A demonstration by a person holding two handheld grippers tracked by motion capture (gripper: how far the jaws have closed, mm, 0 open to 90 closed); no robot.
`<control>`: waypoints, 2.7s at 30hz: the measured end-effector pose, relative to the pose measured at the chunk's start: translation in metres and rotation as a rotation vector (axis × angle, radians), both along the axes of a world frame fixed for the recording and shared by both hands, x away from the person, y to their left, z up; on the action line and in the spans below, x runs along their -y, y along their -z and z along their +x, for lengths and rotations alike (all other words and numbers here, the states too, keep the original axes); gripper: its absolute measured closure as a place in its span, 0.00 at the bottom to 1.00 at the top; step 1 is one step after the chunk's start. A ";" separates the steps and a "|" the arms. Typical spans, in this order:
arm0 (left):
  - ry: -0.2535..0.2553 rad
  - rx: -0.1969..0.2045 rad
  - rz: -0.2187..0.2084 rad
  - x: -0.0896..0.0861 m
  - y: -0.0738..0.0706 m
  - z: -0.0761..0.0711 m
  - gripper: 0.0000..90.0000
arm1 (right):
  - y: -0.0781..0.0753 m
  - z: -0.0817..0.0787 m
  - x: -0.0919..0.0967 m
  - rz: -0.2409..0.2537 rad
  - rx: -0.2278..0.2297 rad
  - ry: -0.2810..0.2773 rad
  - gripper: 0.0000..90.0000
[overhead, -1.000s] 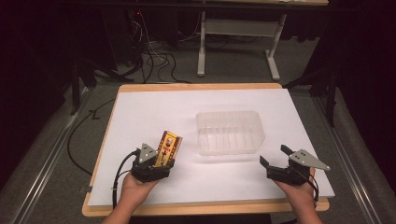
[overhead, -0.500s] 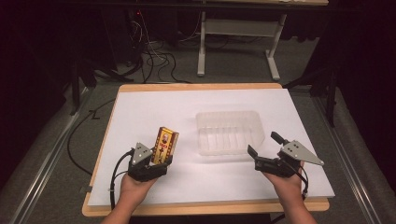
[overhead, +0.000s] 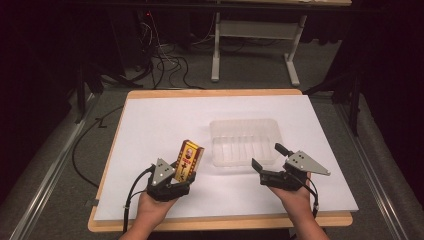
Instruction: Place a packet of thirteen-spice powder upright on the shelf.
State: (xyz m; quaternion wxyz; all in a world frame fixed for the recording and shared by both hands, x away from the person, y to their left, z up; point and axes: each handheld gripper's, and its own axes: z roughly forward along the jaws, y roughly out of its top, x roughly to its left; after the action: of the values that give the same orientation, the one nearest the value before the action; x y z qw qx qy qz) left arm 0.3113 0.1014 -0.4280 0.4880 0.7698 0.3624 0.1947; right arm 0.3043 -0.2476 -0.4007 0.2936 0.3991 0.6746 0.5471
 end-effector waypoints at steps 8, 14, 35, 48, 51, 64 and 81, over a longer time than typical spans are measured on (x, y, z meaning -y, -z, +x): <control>0.047 0.012 0.002 0.036 0.001 -0.011 0.36 | 0.000 -0.008 -0.020 0.036 -0.030 -0.084 0.07; 0.084 0.010 0.022 0.062 0.005 -0.019 0.36 | 0.002 -0.009 -0.031 0.059 -0.056 -0.128 0.08; 0.124 0.035 0.055 0.082 0.008 -0.031 0.36 | 0.011 -0.012 -0.053 0.093 -0.128 -0.211 0.31; 0.114 0.033 0.049 0.080 0.008 -0.028 0.36 | 0.016 -0.008 -0.052 0.129 -0.168 -0.275 0.56; 0.114 0.030 0.047 0.081 0.009 -0.028 0.36 | 0.017 -0.006 -0.050 0.140 -0.184 -0.281 0.59; 0.138 0.035 0.070 0.085 0.011 -0.031 0.36 | 0.019 -0.007 -0.051 0.154 -0.199 -0.300 0.65; 0.144 -0.042 0.031 0.071 0.009 -0.021 0.28 | 0.011 -0.013 -0.041 0.095 -0.123 -0.194 0.76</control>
State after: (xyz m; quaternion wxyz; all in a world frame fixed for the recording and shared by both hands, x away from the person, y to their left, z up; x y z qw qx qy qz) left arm 0.2901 0.0308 -0.4371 0.4812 0.8051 0.3132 0.1486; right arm 0.2912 -0.2068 -0.4113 0.1780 0.3780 0.7001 0.5790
